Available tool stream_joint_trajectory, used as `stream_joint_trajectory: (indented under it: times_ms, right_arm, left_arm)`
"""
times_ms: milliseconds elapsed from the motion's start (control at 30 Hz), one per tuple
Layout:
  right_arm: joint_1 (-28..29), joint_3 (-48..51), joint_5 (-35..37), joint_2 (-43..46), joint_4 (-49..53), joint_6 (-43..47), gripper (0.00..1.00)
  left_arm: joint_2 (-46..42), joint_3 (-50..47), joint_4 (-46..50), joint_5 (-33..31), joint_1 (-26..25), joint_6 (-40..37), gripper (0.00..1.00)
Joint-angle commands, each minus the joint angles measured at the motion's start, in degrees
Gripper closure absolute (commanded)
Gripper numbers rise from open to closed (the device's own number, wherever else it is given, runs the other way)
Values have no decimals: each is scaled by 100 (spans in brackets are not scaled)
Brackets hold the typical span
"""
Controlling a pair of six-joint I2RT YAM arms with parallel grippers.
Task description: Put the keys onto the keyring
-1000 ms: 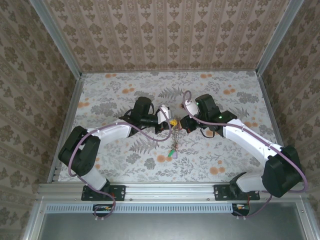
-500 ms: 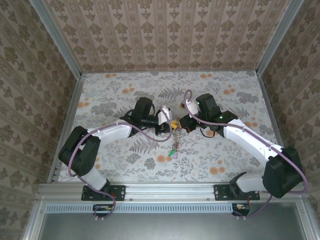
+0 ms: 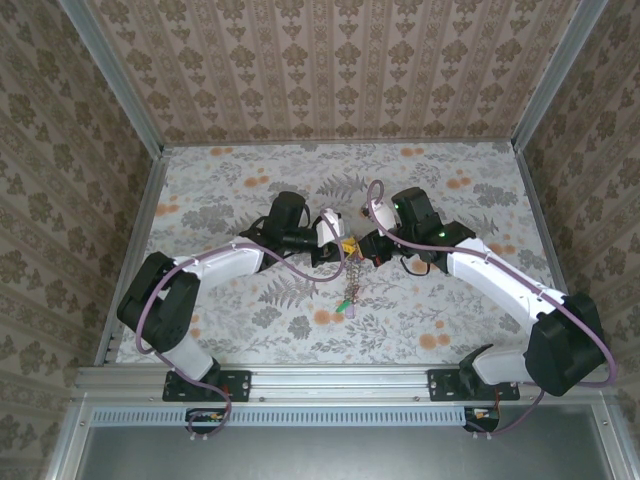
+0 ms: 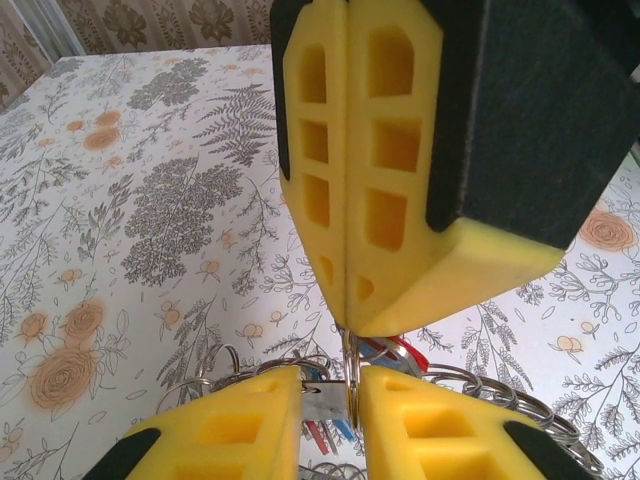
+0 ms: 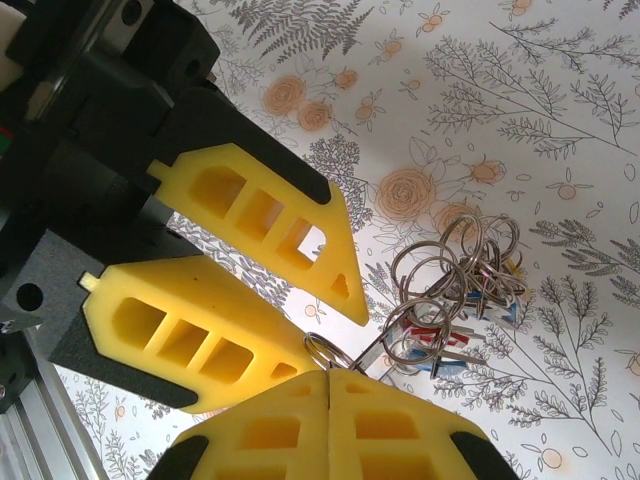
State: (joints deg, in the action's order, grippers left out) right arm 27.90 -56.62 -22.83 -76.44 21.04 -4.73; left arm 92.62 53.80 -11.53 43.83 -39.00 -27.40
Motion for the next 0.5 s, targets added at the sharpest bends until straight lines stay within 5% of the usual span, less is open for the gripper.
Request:
stream_joint_trajectory:
  times_ms: [0,467]
  right_arm:
    - [9,-227,-178,34,-14,43,100]
    - [16,-174,-152,91,11,69,100]
  left_arm:
    - [-42,183,293,-20,-54,-218,79]
    - [-14,312,464,-11,-101,-299,99]
